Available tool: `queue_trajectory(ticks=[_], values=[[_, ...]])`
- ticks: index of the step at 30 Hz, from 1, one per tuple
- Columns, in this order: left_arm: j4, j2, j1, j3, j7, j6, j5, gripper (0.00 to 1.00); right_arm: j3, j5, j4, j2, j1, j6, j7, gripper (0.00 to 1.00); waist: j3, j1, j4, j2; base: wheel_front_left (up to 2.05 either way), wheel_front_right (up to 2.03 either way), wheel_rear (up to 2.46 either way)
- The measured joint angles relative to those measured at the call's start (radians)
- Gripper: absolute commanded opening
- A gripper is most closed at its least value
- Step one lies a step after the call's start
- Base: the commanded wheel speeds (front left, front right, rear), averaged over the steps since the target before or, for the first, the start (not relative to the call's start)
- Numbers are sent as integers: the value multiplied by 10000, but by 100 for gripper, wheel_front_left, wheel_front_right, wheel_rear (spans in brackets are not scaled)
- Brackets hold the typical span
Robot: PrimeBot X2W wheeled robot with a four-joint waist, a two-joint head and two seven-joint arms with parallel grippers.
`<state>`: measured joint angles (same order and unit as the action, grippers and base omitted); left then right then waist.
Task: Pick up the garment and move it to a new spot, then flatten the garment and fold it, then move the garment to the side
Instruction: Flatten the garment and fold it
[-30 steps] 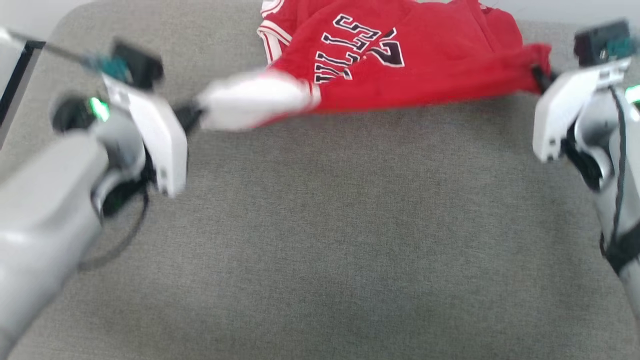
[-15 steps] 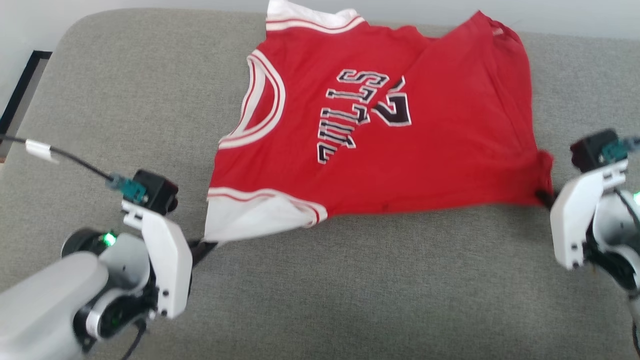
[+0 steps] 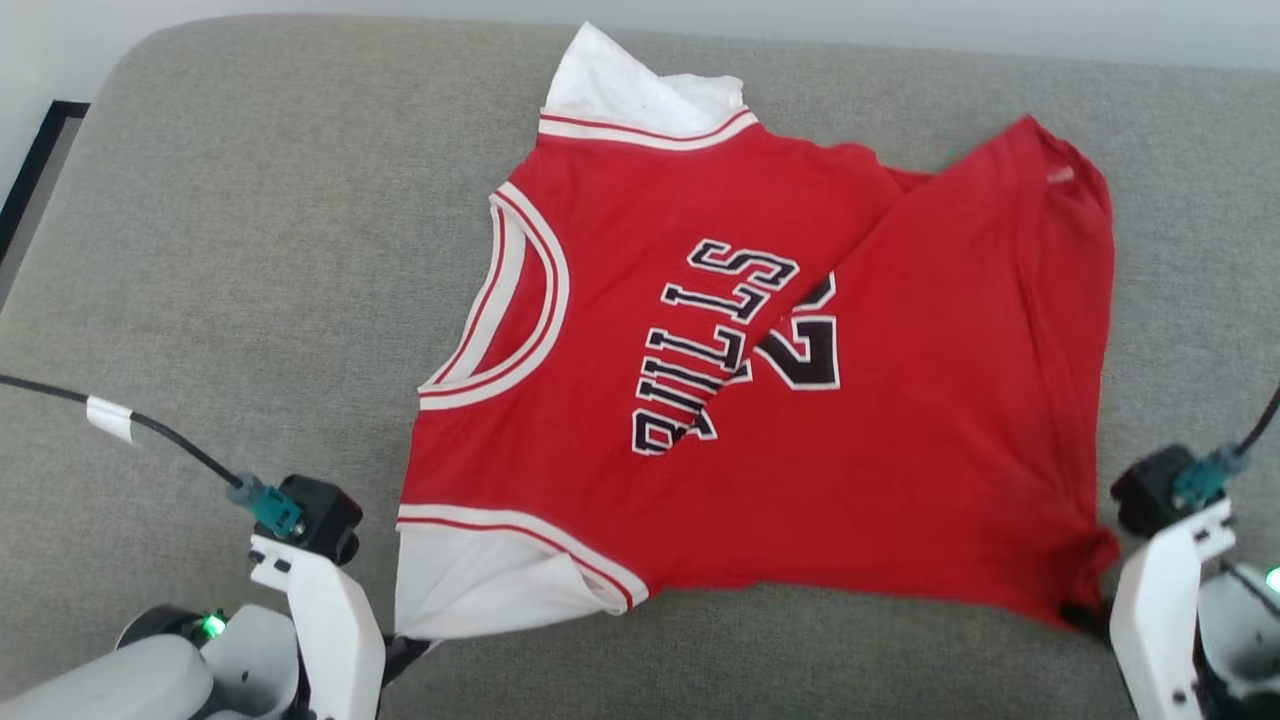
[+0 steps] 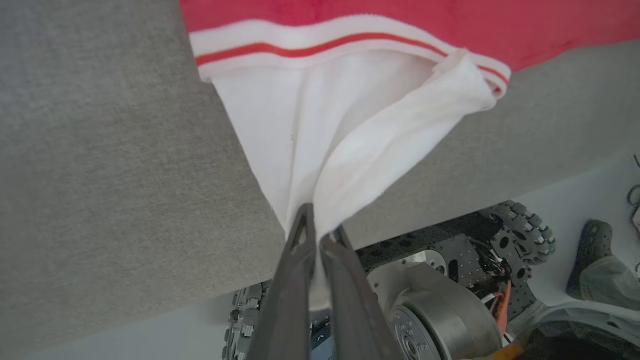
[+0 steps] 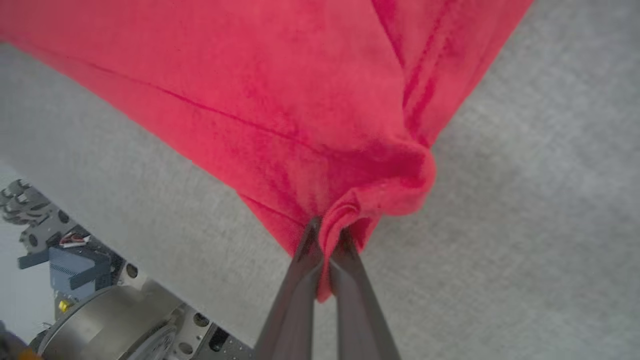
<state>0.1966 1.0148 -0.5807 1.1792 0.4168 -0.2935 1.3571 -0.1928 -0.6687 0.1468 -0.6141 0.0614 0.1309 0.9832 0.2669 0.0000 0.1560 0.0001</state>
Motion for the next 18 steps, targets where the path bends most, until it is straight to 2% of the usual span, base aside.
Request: queue_trajectory(ticks=[4, 10, 18], values=[[128, 109, 290, 61, 111, -159, 280, 0, 146, -219, 403, -67, -578, 0, 265, 0, 49, 0, -51, 0, 0, 0, 0], [357, 347, 260, -180, -65, -222, 309, 0, 539, -318, 665, 165, -832, 0, 213, 0, 170, 0, -163, 0, 0, 0, 0], [815, 1026, -748, -790, -313, -144, -491, 0, 1588, -368, 1210, 706, -868, 0, -209, 0, 168, 0, -379, 0, 0, 0, 0]])
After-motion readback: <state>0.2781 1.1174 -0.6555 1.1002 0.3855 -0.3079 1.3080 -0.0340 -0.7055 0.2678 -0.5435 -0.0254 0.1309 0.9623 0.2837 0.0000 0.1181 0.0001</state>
